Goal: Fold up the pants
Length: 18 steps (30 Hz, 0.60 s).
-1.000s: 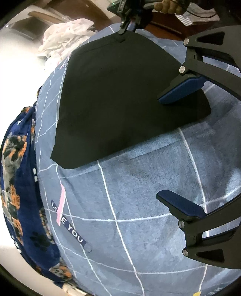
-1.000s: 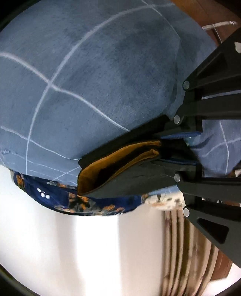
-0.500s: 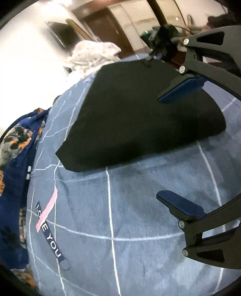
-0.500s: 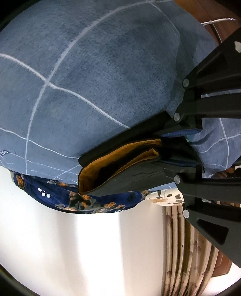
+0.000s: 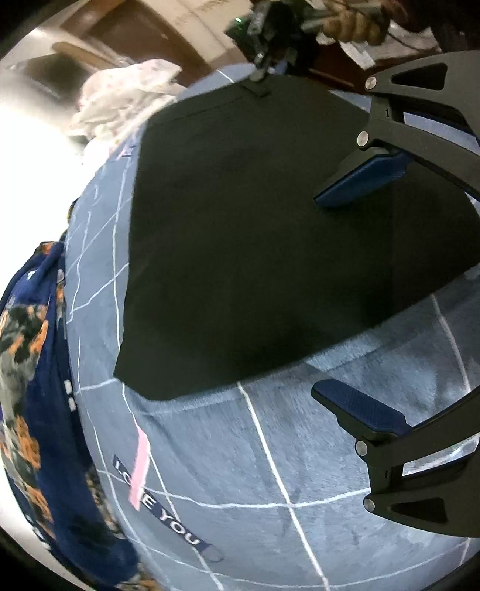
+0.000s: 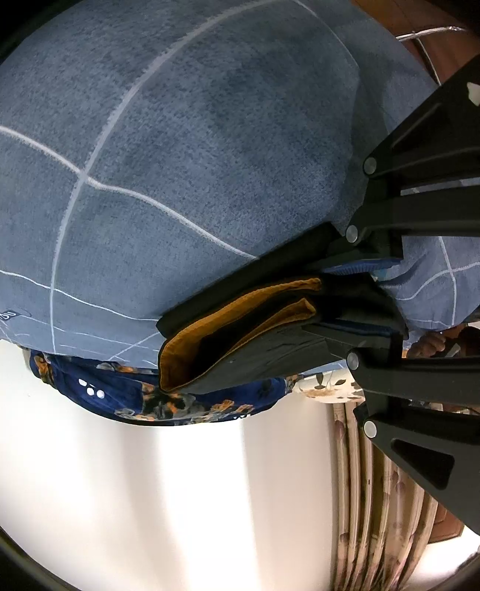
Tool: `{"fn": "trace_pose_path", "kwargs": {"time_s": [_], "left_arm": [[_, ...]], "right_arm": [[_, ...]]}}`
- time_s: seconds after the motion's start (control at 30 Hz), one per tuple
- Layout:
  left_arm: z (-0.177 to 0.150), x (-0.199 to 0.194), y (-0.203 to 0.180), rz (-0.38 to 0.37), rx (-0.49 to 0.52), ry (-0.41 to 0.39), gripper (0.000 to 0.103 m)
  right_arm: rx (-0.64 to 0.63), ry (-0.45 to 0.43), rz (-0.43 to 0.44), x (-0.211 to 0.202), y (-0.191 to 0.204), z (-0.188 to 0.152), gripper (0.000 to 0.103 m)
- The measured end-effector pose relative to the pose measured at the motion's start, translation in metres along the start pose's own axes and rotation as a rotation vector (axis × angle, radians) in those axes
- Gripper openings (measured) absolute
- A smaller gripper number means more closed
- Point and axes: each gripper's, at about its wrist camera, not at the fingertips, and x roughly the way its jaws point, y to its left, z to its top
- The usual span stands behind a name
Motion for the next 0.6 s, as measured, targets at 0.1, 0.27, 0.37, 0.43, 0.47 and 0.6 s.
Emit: {"fn": "trace_pose_path", "kwargs": {"time_s": [0.1,0.27,0.37,0.43,0.47,0.6], "left_arm": [[-0.0004,0.0006,-0.0051,0.025,0.028,-0.012,0.094],[0.001,0.0033,-0.0052,0.039,0.039,-0.016,0.094],[0.0023,0.0052,-0.0061,0.043,0.039,-0.017,0.094],[0.003,0.0069,-0.0061,0.043,0.038,-0.017,0.095],[0.0035,0.0073,-0.0061,0.042,0.037,-0.016,0.095],[0.005,0.0094,-0.0048,0.036,0.036,-0.018,0.096]], "right_arm": [[0.001,0.0,0.002,0.0003,-0.0003,0.0003,0.02],[0.004,0.002,0.008,0.0002,-0.0023,0.0009,0.02],[0.005,0.002,0.011,0.0008,-0.0027,0.0009,0.02],[0.006,0.002,0.011,0.0008,-0.003,0.0007,0.02],[0.007,0.002,0.013,0.0007,-0.0034,0.0008,0.02],[0.003,0.006,0.011,0.0,-0.0039,0.0021,0.02]]}}
